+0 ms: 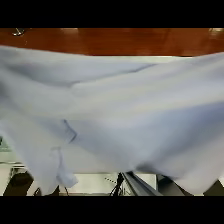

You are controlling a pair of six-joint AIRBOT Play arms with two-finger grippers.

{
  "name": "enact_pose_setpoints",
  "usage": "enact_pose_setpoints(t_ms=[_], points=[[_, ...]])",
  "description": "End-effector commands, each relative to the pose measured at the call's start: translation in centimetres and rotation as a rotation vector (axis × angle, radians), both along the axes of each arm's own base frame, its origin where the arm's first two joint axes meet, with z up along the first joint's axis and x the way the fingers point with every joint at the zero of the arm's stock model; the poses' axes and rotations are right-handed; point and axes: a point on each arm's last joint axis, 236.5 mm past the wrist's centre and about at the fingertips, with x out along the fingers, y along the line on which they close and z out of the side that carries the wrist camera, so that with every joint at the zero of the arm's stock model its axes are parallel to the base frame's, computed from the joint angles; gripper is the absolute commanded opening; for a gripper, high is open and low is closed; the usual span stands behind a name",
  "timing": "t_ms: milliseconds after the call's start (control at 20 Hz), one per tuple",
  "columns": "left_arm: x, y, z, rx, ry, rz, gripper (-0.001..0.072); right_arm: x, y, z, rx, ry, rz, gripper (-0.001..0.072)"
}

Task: Fold the shirts.

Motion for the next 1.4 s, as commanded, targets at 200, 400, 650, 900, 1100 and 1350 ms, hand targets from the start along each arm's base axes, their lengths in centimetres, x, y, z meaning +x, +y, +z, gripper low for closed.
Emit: enact_pose_setpoints(t_ms=[200,400,650,900,1100,1350], points=[[10.5,-4.0,-20.2,-0.252,0.434,-0.070,0.0021,10.5,-2.1,-18.9,-0.008,0.467,-0.094,0.0021],[16.8,-5.2,-28.4,-0.251,0.574,-0.024,0.0021,17.4,-5.5,-26.9,-0.089,0.624,-0.222,0.0020],[23.6,-6.6,-32.9,-0.334,0.682,-0.008,0.0021,27.5,-5.7,-35.5,-0.079,0.734,-0.236,0.0020],[27.5,-7.4,-34.2,-0.374,0.705,-0.008,0.0021,34.2,-4.6,-40.9,0.321,0.911,-0.206,0.0020],[26.2,-7.7,-34.8,-0.365,0.759,-0.056,0.0107,36.3,-3.9,-39.7,0.681,0.933,-0.104,0.0315],[19.0,-2.0,-37.3,-0.197,1.078,-0.078,0.0702,31.9,-8.9,-38.6,0.558,0.977,-0.072,0.0624]])
